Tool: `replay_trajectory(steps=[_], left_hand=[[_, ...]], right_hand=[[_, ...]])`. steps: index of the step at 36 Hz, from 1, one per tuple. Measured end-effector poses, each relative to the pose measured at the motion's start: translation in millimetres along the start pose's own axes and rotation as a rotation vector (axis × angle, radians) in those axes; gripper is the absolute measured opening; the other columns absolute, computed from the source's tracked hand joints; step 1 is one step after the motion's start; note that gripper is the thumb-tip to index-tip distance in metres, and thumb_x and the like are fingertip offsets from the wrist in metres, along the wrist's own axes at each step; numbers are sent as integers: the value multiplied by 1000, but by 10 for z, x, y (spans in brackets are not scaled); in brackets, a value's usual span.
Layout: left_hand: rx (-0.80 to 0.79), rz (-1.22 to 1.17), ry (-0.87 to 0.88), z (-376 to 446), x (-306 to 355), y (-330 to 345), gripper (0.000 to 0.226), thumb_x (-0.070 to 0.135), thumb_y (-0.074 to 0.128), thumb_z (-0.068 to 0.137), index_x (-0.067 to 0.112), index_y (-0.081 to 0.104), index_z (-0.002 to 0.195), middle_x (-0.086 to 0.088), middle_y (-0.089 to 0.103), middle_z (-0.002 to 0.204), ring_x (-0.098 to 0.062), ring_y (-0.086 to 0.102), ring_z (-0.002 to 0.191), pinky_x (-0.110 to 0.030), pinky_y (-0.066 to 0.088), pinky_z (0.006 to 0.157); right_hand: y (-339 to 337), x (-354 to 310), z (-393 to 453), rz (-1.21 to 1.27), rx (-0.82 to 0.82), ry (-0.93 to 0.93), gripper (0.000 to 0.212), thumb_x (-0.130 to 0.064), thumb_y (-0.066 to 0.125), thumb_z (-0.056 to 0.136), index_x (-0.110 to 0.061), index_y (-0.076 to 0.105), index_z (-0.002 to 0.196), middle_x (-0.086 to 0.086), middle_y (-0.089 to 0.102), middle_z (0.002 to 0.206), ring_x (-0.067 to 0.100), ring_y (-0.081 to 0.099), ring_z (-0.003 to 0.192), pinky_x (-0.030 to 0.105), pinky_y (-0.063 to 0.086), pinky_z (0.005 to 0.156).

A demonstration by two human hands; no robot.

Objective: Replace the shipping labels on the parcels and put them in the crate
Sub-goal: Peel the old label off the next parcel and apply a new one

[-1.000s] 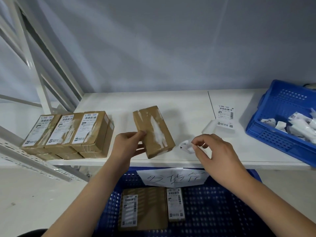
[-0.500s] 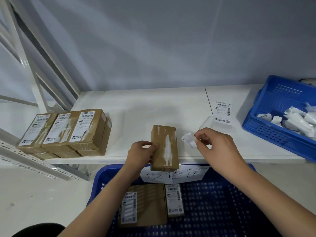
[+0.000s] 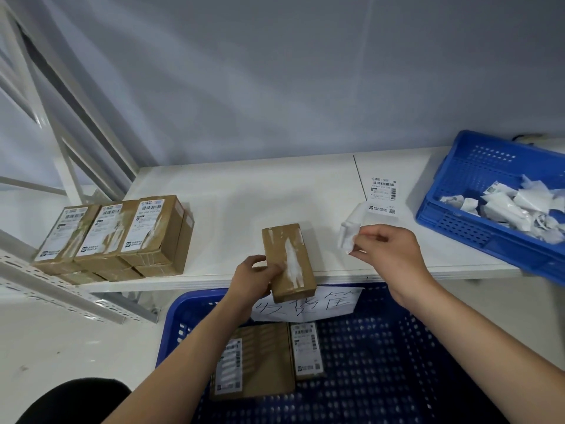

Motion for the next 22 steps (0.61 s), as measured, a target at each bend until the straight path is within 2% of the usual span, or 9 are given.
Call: replay_trajectory(steps=[4,5,9,11,16,18,20,22], left_hand=[[-18,-72,9,-98,-58,49,50,18,75,92,16,52,137,-9,69,118,-29,72,99,-35,62,67],[4,-97,18,-112,-70,35,49,17,76,91,15,54,135,-10,70,117,-29,73,97,-35,63,67],[38,-113,77,-197,-15,22,52,17,81,86,17,60,134,-9,73,117,-26,74,99,-45,63,86],[50,-85,131,-244,81,40,50,20,81,86,23,62,133,-5,73,118,-23,74,101,-42,62,88],[68,-108,227,-353,322,246,46,19,81,86,26,65,128,-3,73,112,-20,74,97,-24,61,66],[61,-120,235,-391,390,387,47,18,82,85,24,65,129,-5,73,114,-22,75,97,-28,62,69],[47,-136,236,-423,456,549,47,18,82,85,23,66,129,-7,75,113,-24,75,97,-38,64,79],[19,-162,231,-453,518,726,45,16,82,85,22,67,127,-9,76,111,-26,76,96,-46,62,88]], right_hand=[[-15,19,-20,113,1,27,6,3,68,89,2,71,94,15,73,94,17,73,83,30,61,84],[-21,17,-25,137,0,32,6,1,70,89,3,72,94,16,74,96,19,73,86,31,61,84],[-62,-71,-39,190,2,1,7,1,70,89,2,73,96,15,75,96,20,75,90,28,61,82],[-101,-122,-43,203,11,-28,6,2,70,89,-1,74,92,14,75,96,19,74,89,27,61,81],[-301,-160,0,234,71,-33,9,4,67,91,0,72,98,18,74,98,18,75,85,27,62,78],[-395,-198,9,236,102,-47,10,3,67,91,-5,72,93,17,73,98,21,75,86,28,62,78],[-516,-260,14,223,134,-83,14,2,66,91,-11,71,92,14,73,94,21,75,84,32,62,80],[-666,-333,16,202,163,-124,21,2,65,90,-15,68,102,12,73,93,21,75,81,34,62,77]])
Point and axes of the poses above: each hand's wrist, its own z-axis towards the middle knuckle, its own y-axis out of the palm, x = y × z, the point moved 8 cm from there along z, towards the middle knuckle
